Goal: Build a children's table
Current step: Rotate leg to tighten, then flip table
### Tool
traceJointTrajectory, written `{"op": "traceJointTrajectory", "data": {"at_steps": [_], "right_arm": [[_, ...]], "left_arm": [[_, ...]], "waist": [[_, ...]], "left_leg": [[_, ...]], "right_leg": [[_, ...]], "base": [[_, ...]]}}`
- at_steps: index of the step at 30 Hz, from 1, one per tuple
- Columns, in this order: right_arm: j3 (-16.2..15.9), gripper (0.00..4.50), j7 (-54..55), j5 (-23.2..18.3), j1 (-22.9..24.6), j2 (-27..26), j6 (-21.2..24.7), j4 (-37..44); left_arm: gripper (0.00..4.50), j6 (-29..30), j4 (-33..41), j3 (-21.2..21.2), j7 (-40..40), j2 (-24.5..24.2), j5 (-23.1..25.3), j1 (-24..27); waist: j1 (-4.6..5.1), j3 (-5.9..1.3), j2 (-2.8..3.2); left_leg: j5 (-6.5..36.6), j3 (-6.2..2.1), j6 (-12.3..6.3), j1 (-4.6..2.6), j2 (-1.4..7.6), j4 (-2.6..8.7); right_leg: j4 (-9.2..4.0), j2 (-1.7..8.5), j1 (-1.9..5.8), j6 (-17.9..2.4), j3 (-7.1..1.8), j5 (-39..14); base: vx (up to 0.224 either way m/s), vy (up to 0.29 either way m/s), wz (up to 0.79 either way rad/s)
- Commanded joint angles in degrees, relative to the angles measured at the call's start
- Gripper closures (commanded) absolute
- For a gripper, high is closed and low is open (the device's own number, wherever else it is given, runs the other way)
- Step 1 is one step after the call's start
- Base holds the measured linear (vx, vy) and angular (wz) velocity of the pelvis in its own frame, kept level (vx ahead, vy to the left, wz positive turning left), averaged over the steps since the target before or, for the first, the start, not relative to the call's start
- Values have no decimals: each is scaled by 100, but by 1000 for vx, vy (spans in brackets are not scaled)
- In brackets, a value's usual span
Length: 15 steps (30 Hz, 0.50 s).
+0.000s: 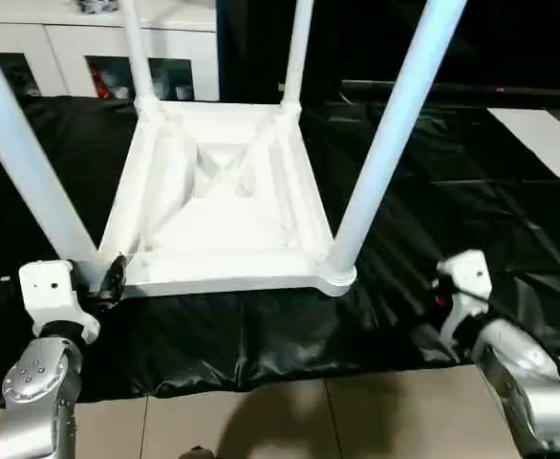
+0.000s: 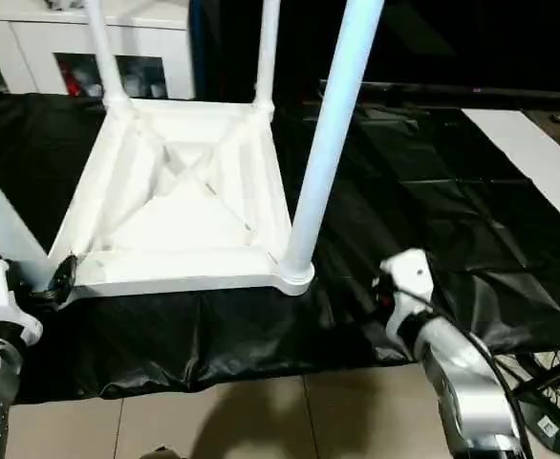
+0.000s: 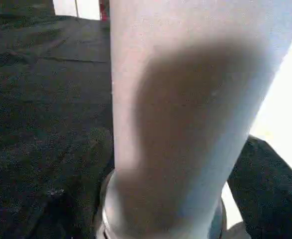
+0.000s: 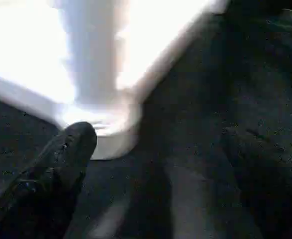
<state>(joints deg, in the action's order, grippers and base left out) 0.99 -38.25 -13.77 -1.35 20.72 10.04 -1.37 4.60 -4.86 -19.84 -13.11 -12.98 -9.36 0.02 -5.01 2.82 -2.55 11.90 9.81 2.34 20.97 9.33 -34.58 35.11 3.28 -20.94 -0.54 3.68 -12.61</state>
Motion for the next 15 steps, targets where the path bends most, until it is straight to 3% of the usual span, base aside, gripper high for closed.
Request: {"op": "traceJointTrajectory", "data": {"at_steps": [1,3,4,7,8,13,14,15], "right_arm": [[-239,0,-636,-385,125,215,195,583],[-460,0,-1032,-533,213,385,319,838],[-511,0,-1104,-549,232,424,332,887],[-618,0,-1141,-511,200,419,359,913],[-698,0,-1066,-409,43,288,375,756],[-859,0,-954,-353,-328,-13,444,314],[-1007,0,-1068,-342,-404,-27,407,209],[-1053,0,-1101,-321,-423,-29,390,181]], "left_arm": [[102,-19,100,72,6,96,-86,43],[105,-63,113,119,-10,154,-131,48],[130,-71,116,127,-6,156,-128,52],[144,-57,136,118,5,175,-171,56],[158,-6,198,136,-20,204,-236,55],[184,163,271,163,-118,261,-434,15],[189,200,258,192,-210,238,-511,2],[189,211,252,202,-246,225,-532,-1]], "waist": [[-23,-260,47],[-53,-246,66],[-45,-246,9],[-71,-233,28],[-87,-233,6],[-71,-245,9],[-79,-259,-40],[-90,-262,-18]], "left_leg": [[1067,-201,-308,-69,490,508],[1174,-209,-359,-78,508,515],[1193,-199,-367,-74,503,513],[1321,-205,-247,-93,506,529],[1387,-208,-159,-101,507,539],[1327,-206,-67,-94,489,535],[1188,-197,-100,-93,493,524],[1115,-199,-118,-94,489,517]], "right_leg": [[-399,593,173,-1098,-354,-266],[-422,597,173,-1068,-357,-454],[-433,593,174,-1062,-354,-517],[-460,597,132,-1019,-357,-886],[-459,602,124,-1015,-357,-968],[-443,596,119,-1014,-359,-881],[-424,592,132,-1022,-356,-704],[-403,596,134,-1049,-354,-619]], "base": [[0,0,0],[0,0,0],[0,0,0],[0,0,0],[0,0,0],[0,0,0],[0,0,0],[0,0,0]]}}
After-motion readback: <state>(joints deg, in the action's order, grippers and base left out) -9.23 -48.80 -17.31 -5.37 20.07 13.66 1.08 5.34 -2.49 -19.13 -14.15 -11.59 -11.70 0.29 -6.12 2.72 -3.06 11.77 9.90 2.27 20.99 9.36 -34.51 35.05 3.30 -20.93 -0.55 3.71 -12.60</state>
